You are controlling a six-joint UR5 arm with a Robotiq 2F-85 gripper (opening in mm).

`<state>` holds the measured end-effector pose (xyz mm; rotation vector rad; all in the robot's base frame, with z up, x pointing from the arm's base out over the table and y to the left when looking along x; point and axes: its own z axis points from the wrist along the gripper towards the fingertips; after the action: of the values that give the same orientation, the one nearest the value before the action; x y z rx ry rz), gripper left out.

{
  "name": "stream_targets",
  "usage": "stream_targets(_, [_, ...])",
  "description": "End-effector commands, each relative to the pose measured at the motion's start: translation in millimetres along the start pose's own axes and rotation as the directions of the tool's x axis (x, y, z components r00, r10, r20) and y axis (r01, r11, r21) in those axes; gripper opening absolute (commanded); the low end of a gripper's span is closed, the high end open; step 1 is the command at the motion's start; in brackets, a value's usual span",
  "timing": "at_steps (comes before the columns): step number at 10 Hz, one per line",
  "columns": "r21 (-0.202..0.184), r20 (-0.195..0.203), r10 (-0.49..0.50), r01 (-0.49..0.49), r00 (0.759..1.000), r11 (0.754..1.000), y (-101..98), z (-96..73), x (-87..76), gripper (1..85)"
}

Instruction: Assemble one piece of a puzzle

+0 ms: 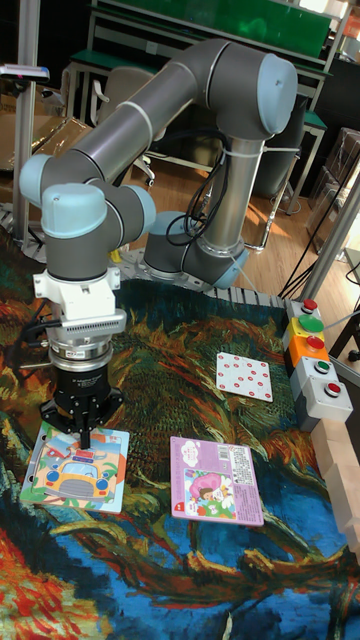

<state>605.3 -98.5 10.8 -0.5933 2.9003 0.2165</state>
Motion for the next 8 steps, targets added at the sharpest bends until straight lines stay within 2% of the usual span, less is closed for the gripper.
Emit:
stream_targets(1, [-0.004,0.017,0.008,-0.008,1.0,1.0,0.5,0.5,-8.2,1.3])
stream_targets(8, [-0.013,0.033,0.01,-0.01,0.999,1.0,3.2,0.1,-20.0,1.3])
